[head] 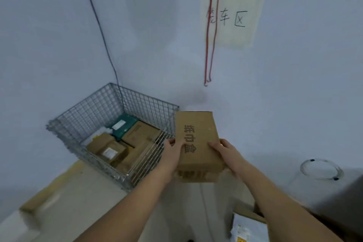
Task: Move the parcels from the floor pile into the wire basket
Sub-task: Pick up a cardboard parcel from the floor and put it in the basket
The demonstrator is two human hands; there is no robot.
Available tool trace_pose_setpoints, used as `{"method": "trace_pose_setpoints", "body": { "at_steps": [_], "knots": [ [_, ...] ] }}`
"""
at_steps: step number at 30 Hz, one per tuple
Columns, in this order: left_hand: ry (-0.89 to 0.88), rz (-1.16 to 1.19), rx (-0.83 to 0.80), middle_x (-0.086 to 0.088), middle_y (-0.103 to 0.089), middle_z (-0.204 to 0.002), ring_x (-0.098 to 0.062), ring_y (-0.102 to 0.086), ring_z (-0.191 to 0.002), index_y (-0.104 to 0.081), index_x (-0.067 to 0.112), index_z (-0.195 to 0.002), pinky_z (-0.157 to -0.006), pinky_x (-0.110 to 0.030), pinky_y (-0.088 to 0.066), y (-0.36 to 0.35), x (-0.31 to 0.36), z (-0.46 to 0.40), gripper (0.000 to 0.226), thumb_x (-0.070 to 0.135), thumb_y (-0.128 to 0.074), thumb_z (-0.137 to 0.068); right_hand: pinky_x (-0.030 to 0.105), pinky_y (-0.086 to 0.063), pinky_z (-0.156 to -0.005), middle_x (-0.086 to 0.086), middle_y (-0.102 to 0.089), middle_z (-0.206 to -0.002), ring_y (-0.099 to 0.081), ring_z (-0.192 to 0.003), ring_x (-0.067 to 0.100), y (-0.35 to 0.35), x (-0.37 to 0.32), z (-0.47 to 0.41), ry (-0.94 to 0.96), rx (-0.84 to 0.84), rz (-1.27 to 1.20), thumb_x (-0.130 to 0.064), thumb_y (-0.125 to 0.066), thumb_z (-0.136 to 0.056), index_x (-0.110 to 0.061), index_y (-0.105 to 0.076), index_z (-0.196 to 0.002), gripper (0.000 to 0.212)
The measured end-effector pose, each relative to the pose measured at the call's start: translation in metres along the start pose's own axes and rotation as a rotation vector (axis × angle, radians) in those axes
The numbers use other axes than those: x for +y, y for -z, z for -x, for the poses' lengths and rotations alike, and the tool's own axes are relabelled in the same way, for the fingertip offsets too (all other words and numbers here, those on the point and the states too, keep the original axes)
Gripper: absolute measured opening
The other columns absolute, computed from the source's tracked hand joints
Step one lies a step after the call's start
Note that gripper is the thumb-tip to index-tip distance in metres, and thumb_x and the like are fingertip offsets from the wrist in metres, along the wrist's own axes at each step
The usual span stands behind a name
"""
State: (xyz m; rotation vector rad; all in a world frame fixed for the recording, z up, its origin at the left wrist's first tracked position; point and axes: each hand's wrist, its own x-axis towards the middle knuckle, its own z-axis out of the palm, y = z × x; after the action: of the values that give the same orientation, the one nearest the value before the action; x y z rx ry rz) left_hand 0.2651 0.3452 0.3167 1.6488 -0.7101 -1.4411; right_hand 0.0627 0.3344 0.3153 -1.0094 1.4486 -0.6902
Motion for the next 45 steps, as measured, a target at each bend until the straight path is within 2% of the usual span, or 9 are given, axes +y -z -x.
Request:
{"method": "trace_pose_setpoints", "body": {
  "at_steps": [3,9,17,21,24,31,36,41,45],
  "knots": [
    [0.021,0.047,0.06,-0.013,-0.068,-0.118,-0.033,-0.07,-0.104,-0.043,0.019,-0.13,-0.091,-0.051,-0.06,0.079,0.0,0.03,0.048,0.042,-0.067,-0.097,0.047,-0.062,-0.088,0.001,-0.071,-0.118,-0.072,-0.102,0.024,-0.069,-0.019,0.022,0.008,-0.114,0.118,-0.054,-0.062,-0.097,-0.026,-0.055,-0.136,0.048],
    [-0.054,0.216,0.23,-0.004,-0.068,-0.116,-0.025,-0.072,-0.095,-0.042,0.023,-0.136,-0.062,-0.033,-0.057,0.225,0.008,0.076,0.052,0.052,-0.063,-0.099,0.047,-0.061,-0.092,-0.002,-0.068,-0.125,-0.07,-0.106,0.023,-0.214,-0.071,0.045,0.129,-0.264,0.284,-0.067,-0.066,-0.088,-0.029,-0.05,-0.146,0.071],
    [-0.106,0.184,0.401,-0.003,-0.068,-0.111,-0.02,-0.07,-0.086,-0.046,0.022,-0.138,-0.058,-0.03,-0.052,0.425,0.036,0.088,0.044,0.051,-0.053,-0.104,0.051,-0.059,-0.096,0.004,-0.066,-0.13,-0.069,-0.108,0.026,-0.424,-0.137,0.046,0.267,-0.412,0.425,-0.06,-0.062,-0.094,-0.023,-0.048,-0.147,0.066],
    [-0.107,0.137,0.438,-0.006,-0.066,-0.125,-0.024,-0.067,-0.103,-0.046,0.019,-0.14,-0.073,-0.035,-0.053,0.502,0.044,0.071,0.052,0.053,-0.055,-0.102,0.034,-0.058,-0.069,-0.001,-0.065,-0.118,-0.066,-0.096,0.017,-0.499,-0.157,0.042,0.263,-0.422,0.452,-0.063,-0.06,-0.095,-0.023,-0.049,-0.146,0.066],
    [-0.108,0.134,0.443,-0.006,-0.066,-0.126,-0.024,-0.067,-0.105,-0.048,0.02,-0.139,-0.07,-0.035,-0.052,0.546,0.057,0.047,0.052,0.054,-0.056,-0.101,0.029,-0.054,-0.061,-0.005,-0.066,-0.109,-0.066,-0.092,0.014,-0.54,-0.177,0.028,0.254,-0.45,0.458,-0.063,-0.059,-0.095,-0.023,-0.051,-0.145,0.064],
    [-0.092,0.168,0.418,-0.003,-0.069,-0.121,-0.024,-0.068,-0.102,-0.051,0.024,-0.137,-0.069,-0.035,-0.052,0.619,0.102,-0.04,0.049,0.056,-0.057,-0.1,0.037,-0.061,-0.076,0.0,-0.074,-0.115,-0.072,-0.102,0.021,-0.612,-0.225,-0.052,0.193,-0.487,0.356,-0.059,-0.066,-0.093,-0.024,-0.06,-0.136,0.056],
    [-0.077,0.184,0.43,-0.002,-0.069,-0.12,-0.02,-0.068,-0.096,-0.049,0.024,-0.139,-0.064,-0.032,-0.05,0.661,0.141,-0.107,0.047,0.053,-0.055,-0.102,0.052,-0.059,-0.096,-0.001,-0.075,-0.116,-0.072,-0.105,0.022,-0.665,-0.266,-0.124,0.195,-0.513,0.364,-0.061,-0.066,-0.091,-0.027,-0.061,-0.132,0.053],
    [-0.071,0.16,0.418,-0.005,-0.068,-0.123,-0.02,-0.068,-0.093,-0.047,0.022,-0.143,-0.064,-0.033,-0.05,0.693,0.184,-0.175,0.052,0.053,-0.055,-0.102,0.043,-0.064,-0.083,0.002,-0.077,-0.112,-0.076,-0.099,0.023,-0.696,-0.308,-0.177,0.207,-0.522,0.338,-0.058,-0.065,-0.094,-0.023,-0.061,-0.131,0.052],
    [-0.074,0.126,0.339,0.0,-0.069,-0.112,-0.016,-0.067,-0.088,-0.049,0.021,-0.139,-0.061,-0.031,-0.049,0.708,0.215,-0.237,0.047,0.051,-0.055,-0.103,0.048,-0.061,-0.094,0.001,-0.076,-0.115,-0.075,-0.103,0.023,-0.71,-0.327,-0.232,0.164,-0.477,0.293,-0.06,-0.067,-0.091,-0.027,-0.061,-0.132,0.054]
  ]
}}
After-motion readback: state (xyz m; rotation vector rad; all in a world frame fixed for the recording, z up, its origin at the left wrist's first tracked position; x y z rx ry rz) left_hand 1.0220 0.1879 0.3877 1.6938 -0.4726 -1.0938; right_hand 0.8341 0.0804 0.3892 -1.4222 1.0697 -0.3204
